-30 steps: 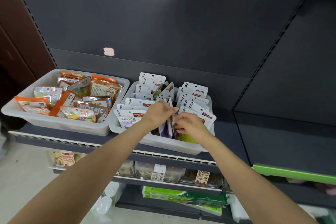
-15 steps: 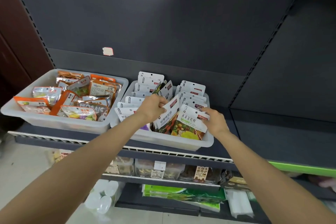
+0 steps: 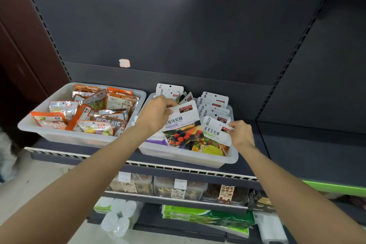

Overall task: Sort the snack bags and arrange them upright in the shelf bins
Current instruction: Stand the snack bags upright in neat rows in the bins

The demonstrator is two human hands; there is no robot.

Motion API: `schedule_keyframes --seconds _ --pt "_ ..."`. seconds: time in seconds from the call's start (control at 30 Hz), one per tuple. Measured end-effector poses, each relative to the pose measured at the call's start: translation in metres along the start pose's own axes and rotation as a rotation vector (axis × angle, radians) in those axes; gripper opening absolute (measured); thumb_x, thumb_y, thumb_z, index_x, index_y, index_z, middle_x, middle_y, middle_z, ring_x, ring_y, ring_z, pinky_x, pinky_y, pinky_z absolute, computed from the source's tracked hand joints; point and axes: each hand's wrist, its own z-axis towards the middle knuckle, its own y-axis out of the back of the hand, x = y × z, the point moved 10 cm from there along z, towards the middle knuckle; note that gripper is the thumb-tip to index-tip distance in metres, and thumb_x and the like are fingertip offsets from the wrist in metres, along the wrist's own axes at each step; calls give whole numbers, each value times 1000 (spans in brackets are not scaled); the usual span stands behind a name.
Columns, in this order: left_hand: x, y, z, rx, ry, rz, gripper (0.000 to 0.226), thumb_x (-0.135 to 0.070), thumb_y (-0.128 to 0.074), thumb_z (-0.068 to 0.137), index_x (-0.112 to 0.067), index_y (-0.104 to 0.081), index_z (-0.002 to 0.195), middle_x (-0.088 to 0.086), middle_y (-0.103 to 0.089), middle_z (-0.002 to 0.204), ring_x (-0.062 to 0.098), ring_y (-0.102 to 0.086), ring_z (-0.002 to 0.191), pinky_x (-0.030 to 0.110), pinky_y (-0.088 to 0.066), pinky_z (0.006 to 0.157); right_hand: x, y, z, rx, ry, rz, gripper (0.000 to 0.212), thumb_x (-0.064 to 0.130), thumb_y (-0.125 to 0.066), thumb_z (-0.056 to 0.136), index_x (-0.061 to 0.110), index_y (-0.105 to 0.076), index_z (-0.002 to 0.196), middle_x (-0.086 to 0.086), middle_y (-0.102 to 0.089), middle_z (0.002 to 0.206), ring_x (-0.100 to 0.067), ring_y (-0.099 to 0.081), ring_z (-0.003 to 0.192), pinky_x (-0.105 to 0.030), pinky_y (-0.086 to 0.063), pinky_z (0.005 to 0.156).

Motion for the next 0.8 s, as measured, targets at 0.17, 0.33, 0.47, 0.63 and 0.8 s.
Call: schedule_keyframes --seconds 0.17,0.33,0.47,0.63,0.8 --pt "-24 -13 -2 93 -130 -34 25 -5 -52 95 -11 -68 112 3 -60 105 15 -52 99 15 -35 77 10 -1 -2 87 51 51 27 -1 -51 91 5 -69 112 -10 -66 110 -21 -58 90 -24 -41 68" --pt "-58 -65 14 208 -217 -34 29 -4 -51 95 -13 -66 118 6 -61 113 21 -54 109 30 -41 98 -4 0 0 177 4 284 23 2 -53 92 13 -72 100 -7 -65 116 -24 -59 108 -34 -49 93" --pt "-74 -102 25 275 -202 -80 27 -5 -53 94 -14 -68 116 5 -62 115 21 -54 109 35 -42 100 -14 -2 -4 273 -43 433 32 0 -47 92 17 -69 108 -5 -66 114 -22 -61 107 -43 -48 98" --pt "-69 -132 23 316 -114 -70 29 -7 -56 92 -19 -64 117 5 -65 118 20 -58 109 39 -50 92 -5 -10 -13 392 43 298 51 6 -59 87 17 -48 136 0 -55 134 -17 -51 120 -32 -42 101" --pt "-45 -101 27 160 -73 101 37 -15 -54 94 -15 -52 132 6 -53 131 24 -47 122 39 -44 99 22 -10 -13 238 203 111 57 28 -71 83 16 -49 134 -3 -54 127 -21 -51 118 -28 -43 89"
